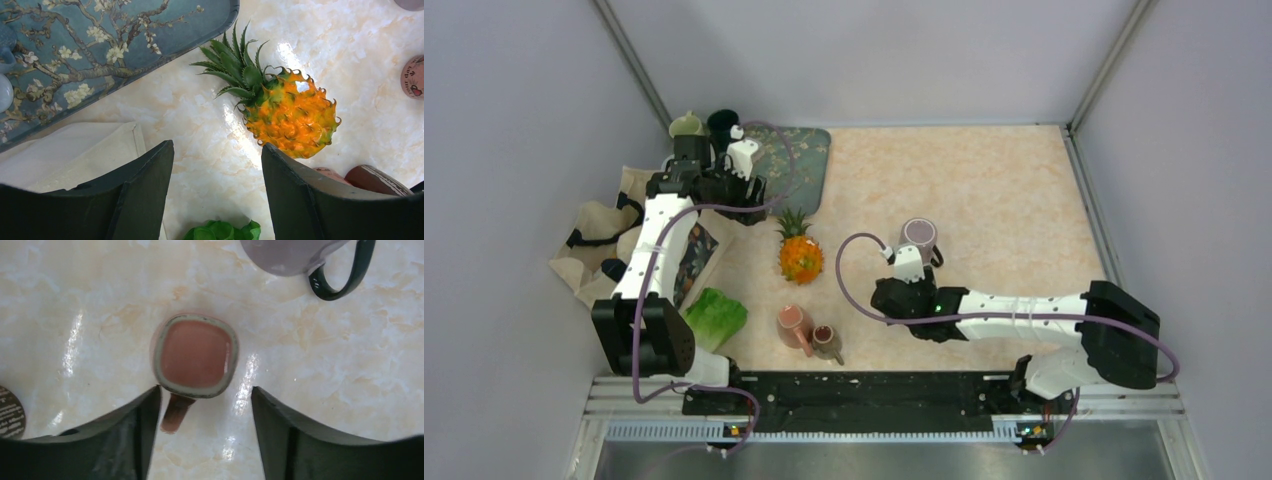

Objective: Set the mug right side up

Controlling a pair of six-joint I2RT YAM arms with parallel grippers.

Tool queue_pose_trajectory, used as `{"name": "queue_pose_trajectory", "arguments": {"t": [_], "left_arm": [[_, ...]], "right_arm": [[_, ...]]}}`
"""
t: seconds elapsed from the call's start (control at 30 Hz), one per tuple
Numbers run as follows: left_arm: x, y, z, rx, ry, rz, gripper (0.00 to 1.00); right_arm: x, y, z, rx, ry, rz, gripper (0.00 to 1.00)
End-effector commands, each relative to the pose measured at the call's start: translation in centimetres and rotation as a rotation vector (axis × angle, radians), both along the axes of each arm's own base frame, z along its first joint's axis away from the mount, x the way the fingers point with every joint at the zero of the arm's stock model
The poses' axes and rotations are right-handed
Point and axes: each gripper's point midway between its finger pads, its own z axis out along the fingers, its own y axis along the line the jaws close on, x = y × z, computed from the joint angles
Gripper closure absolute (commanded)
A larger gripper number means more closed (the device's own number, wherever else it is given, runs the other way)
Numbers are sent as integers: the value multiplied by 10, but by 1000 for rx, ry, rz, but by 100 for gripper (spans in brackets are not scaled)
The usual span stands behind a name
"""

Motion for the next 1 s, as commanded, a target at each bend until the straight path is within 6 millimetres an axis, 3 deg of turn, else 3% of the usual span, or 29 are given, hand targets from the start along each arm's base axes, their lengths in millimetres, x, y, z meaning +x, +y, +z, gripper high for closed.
{"name": "queue_pose_trajectory", "arguments": {"t": [0.0,0.07,0.27,0.37,0.43,0.53,0.57,0.6,0.7,0.8,0.87,0.97], "left_arm": [[-1,-4,8,-21,-31,-21,30],[-2,-4,9,-20,-33,-22,30],[-2,-5,9,-23,-32,-23,30],[-3,-6,9,-28,-31,-26,30],[-4,-7,10,-36,-31,-28,30],[-5,-12,14,-62,-31,-45,30],[-7,-18,19,-93,-30,-70,30],[-10,-24,25,-122,-29,-95,30],[-17,-48,51,-263,-28,-161,30],[-20,-73,82,-450,-14,-190,31],[-21,-85,100,-566,29,-168,32],[-33,-110,127,-678,77,-216,32]], "right_arm": [[-5,9,0,42,28,55,41],[-7,7,-4,43,40,45,50],[-10,7,-17,54,84,63,47],[-4,-4,-25,42,94,7,49],[2,-8,-25,42,83,-12,62],[11,-5,-17,50,58,1,94],[13,-4,-13,53,49,6,100],[16,-3,-6,64,36,14,100],[30,9,32,183,-35,55,100],[50,34,108,513,-154,139,100],[59,35,169,725,-283,172,100],[66,28,234,878,-460,190,100]]}}
